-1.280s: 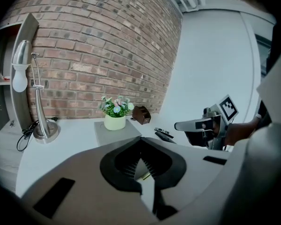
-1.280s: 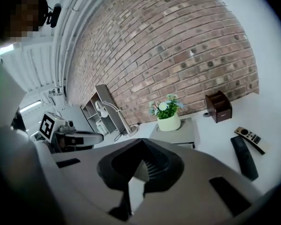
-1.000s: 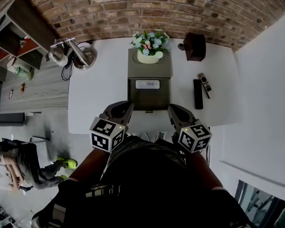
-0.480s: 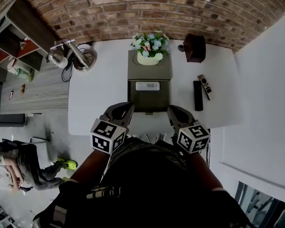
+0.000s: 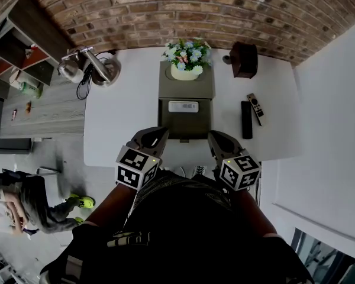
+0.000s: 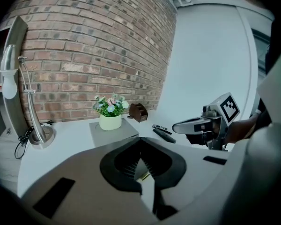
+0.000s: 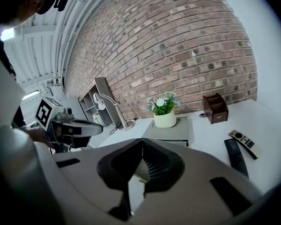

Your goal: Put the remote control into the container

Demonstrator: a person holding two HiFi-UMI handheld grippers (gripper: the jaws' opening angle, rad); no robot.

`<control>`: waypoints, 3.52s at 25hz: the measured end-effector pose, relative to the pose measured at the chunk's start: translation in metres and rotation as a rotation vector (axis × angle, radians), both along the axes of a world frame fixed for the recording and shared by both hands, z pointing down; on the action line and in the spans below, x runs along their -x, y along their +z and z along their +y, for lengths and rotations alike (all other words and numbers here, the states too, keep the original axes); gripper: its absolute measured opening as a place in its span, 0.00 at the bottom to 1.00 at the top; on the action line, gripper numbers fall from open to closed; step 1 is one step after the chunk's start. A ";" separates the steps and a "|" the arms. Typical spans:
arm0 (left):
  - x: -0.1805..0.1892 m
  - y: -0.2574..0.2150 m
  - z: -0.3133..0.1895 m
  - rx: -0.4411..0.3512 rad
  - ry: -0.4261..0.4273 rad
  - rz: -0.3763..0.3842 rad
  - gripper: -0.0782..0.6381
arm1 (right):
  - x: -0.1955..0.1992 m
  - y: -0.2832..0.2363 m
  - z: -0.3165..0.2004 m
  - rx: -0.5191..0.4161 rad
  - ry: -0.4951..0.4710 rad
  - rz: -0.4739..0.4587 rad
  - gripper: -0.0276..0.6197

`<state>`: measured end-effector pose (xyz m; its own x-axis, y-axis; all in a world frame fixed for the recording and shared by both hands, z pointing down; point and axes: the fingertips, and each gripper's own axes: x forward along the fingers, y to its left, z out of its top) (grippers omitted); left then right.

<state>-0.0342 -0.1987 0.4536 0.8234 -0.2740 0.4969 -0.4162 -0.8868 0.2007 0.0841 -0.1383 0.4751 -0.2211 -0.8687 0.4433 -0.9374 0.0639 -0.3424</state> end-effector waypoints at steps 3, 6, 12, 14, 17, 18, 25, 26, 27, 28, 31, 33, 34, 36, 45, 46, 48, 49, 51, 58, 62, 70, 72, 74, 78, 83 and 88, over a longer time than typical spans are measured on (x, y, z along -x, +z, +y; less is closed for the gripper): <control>-0.006 0.003 0.005 -0.014 0.023 -0.023 0.12 | -0.004 0.003 0.001 0.005 -0.002 0.007 0.06; -0.014 0.005 0.008 -0.035 0.044 -0.048 0.12 | -0.014 0.009 0.004 0.017 0.005 0.024 0.06; -0.031 0.023 0.004 -0.092 0.078 -0.151 0.12 | -0.067 0.039 0.009 0.058 0.080 0.120 0.06; -0.043 0.031 0.006 -0.089 0.091 -0.180 0.12 | -0.100 0.059 0.014 0.094 0.131 0.163 0.06; -0.057 0.042 0.010 -0.090 0.117 -0.224 0.12 | -0.143 0.088 0.023 0.162 0.184 0.224 0.06; -0.061 0.046 0.010 -0.094 0.122 -0.238 0.12 | -0.154 0.097 0.025 0.184 0.196 0.241 0.06; -0.082 0.063 0.015 -0.077 0.105 -0.287 0.12 | -0.218 0.146 0.035 0.300 0.237 0.343 0.07; -0.085 0.065 0.015 -0.070 0.100 -0.290 0.12 | -0.224 0.152 0.034 0.311 0.236 0.340 0.07; -0.087 0.066 0.016 -0.064 0.095 -0.292 0.12 | -0.229 0.158 0.033 0.321 0.238 0.332 0.09; -0.089 0.067 0.016 -0.057 0.088 -0.294 0.12 | -0.234 0.163 0.031 0.331 0.240 0.320 0.12; -0.092 0.070 0.016 -0.040 0.067 -0.300 0.12 | -0.241 0.179 0.026 0.377 0.237 0.278 0.27; -0.092 0.072 0.017 -0.031 0.052 -0.303 0.12 | -0.244 0.187 0.021 0.404 0.231 0.263 0.34; -0.092 0.073 0.018 -0.026 0.044 -0.304 0.12 | -0.245 0.190 0.020 0.416 0.229 0.260 0.37; -0.090 0.074 0.019 -0.017 0.032 -0.311 0.12 | -0.247 0.198 0.018 0.441 0.226 0.259 0.38; -0.080 0.072 0.020 -0.002 -0.014 -0.307 0.12 | -0.250 0.207 0.012 0.483 0.235 0.253 0.39; -0.079 0.072 0.020 -0.002 -0.017 -0.305 0.12 | -0.250 0.207 0.012 0.485 0.238 0.252 0.39; -0.075 0.071 0.019 -0.004 -0.025 -0.304 0.12 | -0.251 0.209 0.011 0.498 0.239 0.244 0.39; -0.073 0.070 0.019 -0.004 -0.029 -0.303 0.12 | -0.251 0.210 0.011 0.506 0.242 0.236 0.39; -0.068 0.068 0.019 -0.002 -0.036 -0.300 0.12 | -0.254 0.211 0.012 0.518 0.260 0.214 0.39; -0.054 0.060 0.014 0.013 -0.058 -0.259 0.12 | -0.255 0.207 0.014 0.498 0.329 0.126 0.40; -0.045 0.058 0.009 0.013 -0.060 -0.247 0.12 | -0.250 0.193 0.018 0.444 0.334 0.104 0.40; -0.032 0.055 0.003 0.017 -0.044 -0.220 0.12 | -0.209 0.160 0.014 0.350 0.222 0.134 0.40; -0.028 0.053 0.001 0.016 -0.042 -0.211 0.12 | -0.195 0.155 0.012 0.341 0.179 0.164 0.40; -0.023 0.052 -0.001 0.021 -0.043 -0.212 0.12 | -0.182 0.149 0.008 0.335 0.147 0.181 0.40; -0.010 0.051 -0.008 0.023 -0.055 -0.202 0.12 | -0.150 0.141 -0.003 0.317 0.084 0.204 0.40; 0.008 0.049 -0.016 0.029 -0.081 -0.185 0.12 | -0.106 0.134 -0.020 0.306 -0.053 0.288 0.40; 0.033 0.047 -0.024 0.033 -0.123 -0.182 0.12 | -0.043 0.130 -0.039 0.283 -0.315 0.452 0.40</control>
